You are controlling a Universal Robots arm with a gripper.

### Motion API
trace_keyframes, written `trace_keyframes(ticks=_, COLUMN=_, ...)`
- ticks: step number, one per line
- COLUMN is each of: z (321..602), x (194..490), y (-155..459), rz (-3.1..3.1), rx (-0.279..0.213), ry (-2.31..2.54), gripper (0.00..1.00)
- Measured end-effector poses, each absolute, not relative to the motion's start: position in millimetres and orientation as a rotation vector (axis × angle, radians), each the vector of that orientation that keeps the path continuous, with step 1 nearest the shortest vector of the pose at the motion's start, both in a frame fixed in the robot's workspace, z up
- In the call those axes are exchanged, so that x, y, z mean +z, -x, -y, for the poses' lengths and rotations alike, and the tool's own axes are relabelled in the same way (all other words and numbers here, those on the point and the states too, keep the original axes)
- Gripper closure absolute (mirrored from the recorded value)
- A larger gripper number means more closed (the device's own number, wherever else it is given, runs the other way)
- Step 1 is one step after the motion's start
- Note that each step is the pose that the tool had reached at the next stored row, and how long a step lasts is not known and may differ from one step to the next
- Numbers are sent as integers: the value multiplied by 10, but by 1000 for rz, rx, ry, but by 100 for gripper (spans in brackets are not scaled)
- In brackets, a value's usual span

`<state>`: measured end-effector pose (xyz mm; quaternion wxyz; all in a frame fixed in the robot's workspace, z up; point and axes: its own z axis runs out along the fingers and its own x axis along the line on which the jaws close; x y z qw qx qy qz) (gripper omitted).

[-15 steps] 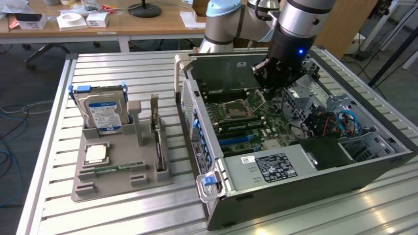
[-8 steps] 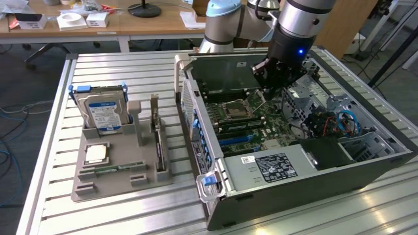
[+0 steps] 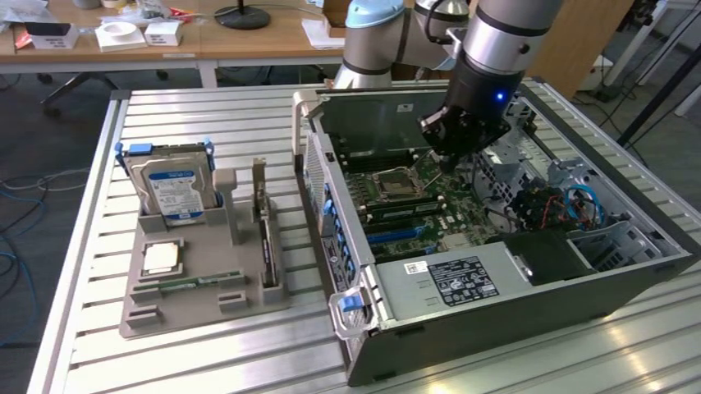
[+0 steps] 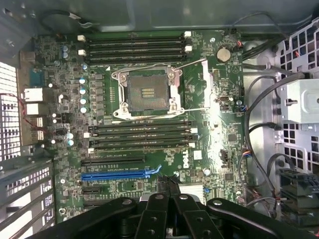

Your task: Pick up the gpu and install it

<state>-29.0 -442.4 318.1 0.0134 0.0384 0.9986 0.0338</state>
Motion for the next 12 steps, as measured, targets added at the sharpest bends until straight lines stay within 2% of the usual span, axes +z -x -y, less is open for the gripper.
trace_keyframes(ticks=12, z=4424, x=3079, y=290, rz=-3111, rx=105, ry=-119, gripper=90)
